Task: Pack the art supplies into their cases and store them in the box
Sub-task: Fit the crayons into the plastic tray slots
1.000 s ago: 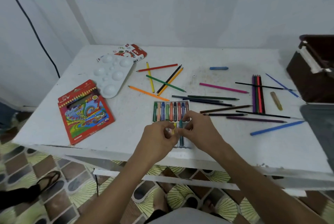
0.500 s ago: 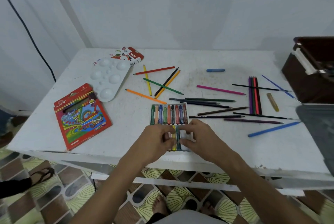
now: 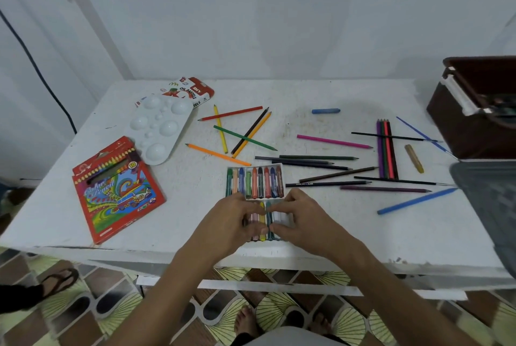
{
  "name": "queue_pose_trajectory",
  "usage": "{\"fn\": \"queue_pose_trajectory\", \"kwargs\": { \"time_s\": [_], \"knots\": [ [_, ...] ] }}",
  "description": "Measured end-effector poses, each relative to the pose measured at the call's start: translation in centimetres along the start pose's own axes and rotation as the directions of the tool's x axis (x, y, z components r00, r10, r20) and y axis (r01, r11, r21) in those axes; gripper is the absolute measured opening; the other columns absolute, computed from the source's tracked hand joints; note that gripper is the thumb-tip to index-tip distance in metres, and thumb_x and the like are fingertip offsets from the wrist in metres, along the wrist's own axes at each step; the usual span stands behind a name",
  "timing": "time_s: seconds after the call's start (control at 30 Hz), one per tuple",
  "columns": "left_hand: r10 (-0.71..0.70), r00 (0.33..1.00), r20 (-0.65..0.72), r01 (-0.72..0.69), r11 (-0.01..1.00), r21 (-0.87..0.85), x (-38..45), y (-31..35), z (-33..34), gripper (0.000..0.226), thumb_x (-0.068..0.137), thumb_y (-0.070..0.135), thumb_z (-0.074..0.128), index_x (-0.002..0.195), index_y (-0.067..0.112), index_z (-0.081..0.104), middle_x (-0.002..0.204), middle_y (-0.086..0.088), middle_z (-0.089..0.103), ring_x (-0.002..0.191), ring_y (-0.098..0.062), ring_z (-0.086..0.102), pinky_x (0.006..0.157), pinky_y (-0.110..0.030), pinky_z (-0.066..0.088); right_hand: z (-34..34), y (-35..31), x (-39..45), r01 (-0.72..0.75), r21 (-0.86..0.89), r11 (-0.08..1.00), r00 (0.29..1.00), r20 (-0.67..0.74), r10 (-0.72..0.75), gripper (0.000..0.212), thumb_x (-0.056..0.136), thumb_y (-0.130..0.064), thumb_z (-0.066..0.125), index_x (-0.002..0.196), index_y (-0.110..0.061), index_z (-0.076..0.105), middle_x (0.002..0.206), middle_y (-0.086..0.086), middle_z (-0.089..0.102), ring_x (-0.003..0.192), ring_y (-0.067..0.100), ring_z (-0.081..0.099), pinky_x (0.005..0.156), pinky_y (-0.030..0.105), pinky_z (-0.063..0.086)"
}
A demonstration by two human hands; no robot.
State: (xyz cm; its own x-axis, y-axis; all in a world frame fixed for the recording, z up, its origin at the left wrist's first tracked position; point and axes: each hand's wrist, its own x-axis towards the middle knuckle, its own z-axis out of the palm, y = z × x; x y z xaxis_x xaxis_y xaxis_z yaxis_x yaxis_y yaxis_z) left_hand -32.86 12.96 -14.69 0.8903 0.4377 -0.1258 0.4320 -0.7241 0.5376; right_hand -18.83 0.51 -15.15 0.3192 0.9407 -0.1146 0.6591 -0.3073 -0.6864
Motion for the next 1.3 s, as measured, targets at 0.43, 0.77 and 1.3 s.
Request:
{"fn": "queue_pose_trajectory", "kwargs": {
  "time_s": [0.43, 0.77, 1.3],
  "knots": [
    [0.055, 0.997, -0.055, -0.060, 0.993, -0.106, 14.0, 6.2, -1.2, 0.024, 0.085, 0.038, 0.067, 0.106, 0.027, 0.067, 0.092, 0.008, 0.058, 0.080, -0.004, 0.052, 0.063, -0.013, 0.035, -11.9, 8.4, -1.7, -0.239, 0.101, 0.966, 0.852, -0.454, 0.259, 0.020, 0.083, -0.022, 0.070, 0.102, -0.016, 0.070, 0.085, -0.004, 0.065, 0.067, 0.000, 0.056, 0.077, 0.008, 0.043],
    [0.086, 0.981, -0.172, -0.077, 0.995, 0.062, 27.5, 8.5, 1.4, 0.035, 0.089, 0.023, 0.059, 0.122, 0.013, 0.061, 0.116, -0.012, 0.056, 0.100, -0.025, 0.056, 0.078, -0.023, 0.037, -17.5, 16.7, -1.6, -0.552, 0.005, 0.834, 0.708, -0.527, 0.471, 0.022, 0.083, -0.025, 0.068, 0.098, -0.009, 0.071, 0.094, 0.006, 0.069, 0.088, 0.016, 0.060, 0.072, 0.018, 0.034],
    [0.087, 0.987, -0.133, -0.051, 0.967, 0.251, 29.2, 8.3, 2.1, 0.024, 0.093, 0.020, 0.051, 0.104, 0.009, 0.069, 0.096, -0.009, 0.067, 0.084, -0.025, 0.060, 0.070, -0.031, 0.048, -17.3, 16.7, -2.3, -0.431, 0.154, 0.889, 0.687, -0.583, 0.434, 0.017, 0.081, -0.015, 0.068, 0.097, -0.009, 0.071, 0.088, -0.001, 0.068, 0.080, 0.010, 0.059, 0.064, 0.007, 0.039]
  ]
}}
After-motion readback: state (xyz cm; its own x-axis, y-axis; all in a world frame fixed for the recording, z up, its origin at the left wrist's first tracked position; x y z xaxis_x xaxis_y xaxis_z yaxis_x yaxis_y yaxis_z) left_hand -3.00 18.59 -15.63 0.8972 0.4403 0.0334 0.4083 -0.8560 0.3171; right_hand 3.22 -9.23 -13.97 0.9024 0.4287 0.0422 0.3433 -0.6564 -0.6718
